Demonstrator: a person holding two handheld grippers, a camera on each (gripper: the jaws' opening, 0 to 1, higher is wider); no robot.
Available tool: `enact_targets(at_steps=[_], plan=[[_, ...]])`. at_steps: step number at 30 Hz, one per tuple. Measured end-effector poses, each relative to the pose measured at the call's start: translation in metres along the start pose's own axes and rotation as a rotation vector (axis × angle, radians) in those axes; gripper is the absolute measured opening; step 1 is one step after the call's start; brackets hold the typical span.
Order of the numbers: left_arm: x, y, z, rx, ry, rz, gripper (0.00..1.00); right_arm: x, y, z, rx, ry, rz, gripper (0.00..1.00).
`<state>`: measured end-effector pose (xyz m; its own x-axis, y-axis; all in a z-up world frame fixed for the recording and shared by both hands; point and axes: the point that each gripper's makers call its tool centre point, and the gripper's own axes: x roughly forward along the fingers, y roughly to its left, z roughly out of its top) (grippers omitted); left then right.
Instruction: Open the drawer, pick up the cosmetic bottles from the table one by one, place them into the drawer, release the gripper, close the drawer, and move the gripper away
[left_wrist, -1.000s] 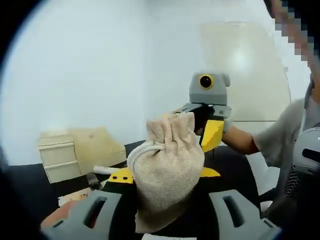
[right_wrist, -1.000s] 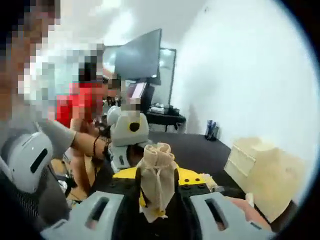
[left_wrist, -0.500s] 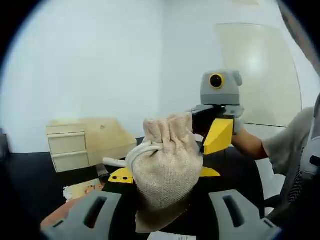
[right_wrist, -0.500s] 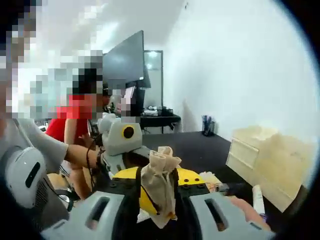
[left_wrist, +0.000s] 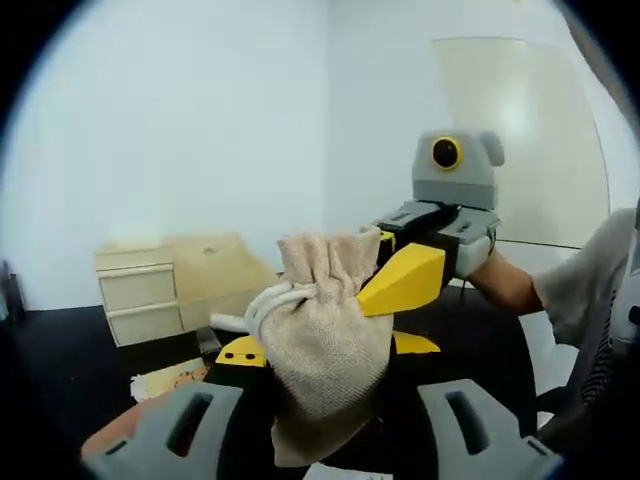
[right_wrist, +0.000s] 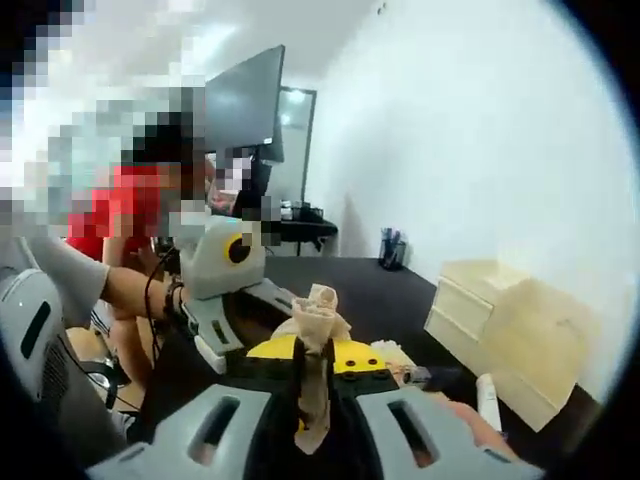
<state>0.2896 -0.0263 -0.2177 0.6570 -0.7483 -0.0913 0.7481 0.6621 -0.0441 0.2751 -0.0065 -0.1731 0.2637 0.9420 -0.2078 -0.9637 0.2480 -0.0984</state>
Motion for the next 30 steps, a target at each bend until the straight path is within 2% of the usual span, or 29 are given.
enact_targets(at_steps=[4,6,8,12,17,23,27,30], plan=[[0.002,0.004,-0.001,-0.021,0.011,-0.002,0.42,-0.003,-0.011,0.002,0.027,0.000,-0.018,0.06],[0.003,0.007,-0.007,-0.012,0.043,0.002,0.45,-0.007,-0.018,0.005,0.029,-0.004,-0.032,0.06],[0.002,0.011,-0.010,-0.008,0.051,0.009,0.48,-0.011,-0.025,0.008,0.031,-0.011,-0.048,0.05],[0.000,0.018,-0.015,-0.028,0.061,0.018,0.48,-0.020,-0.041,0.017,0.032,-0.037,-0.085,0.05],[0.001,0.021,-0.018,-0.040,0.068,0.023,0.48,-0.026,-0.058,0.023,0.016,-0.040,-0.114,0.05],[0.003,0.027,-0.013,-0.037,0.068,0.027,0.49,-0.031,-0.081,0.024,0.002,-0.044,-0.147,0.05],[0.005,0.032,-0.009,-0.046,0.079,0.028,0.55,-0.035,-0.097,0.026,0.004,-0.051,-0.172,0.05],[0.006,0.035,-0.010,-0.041,0.092,0.031,0.56,-0.040,-0.110,0.029,0.001,-0.056,-0.194,0.05]])
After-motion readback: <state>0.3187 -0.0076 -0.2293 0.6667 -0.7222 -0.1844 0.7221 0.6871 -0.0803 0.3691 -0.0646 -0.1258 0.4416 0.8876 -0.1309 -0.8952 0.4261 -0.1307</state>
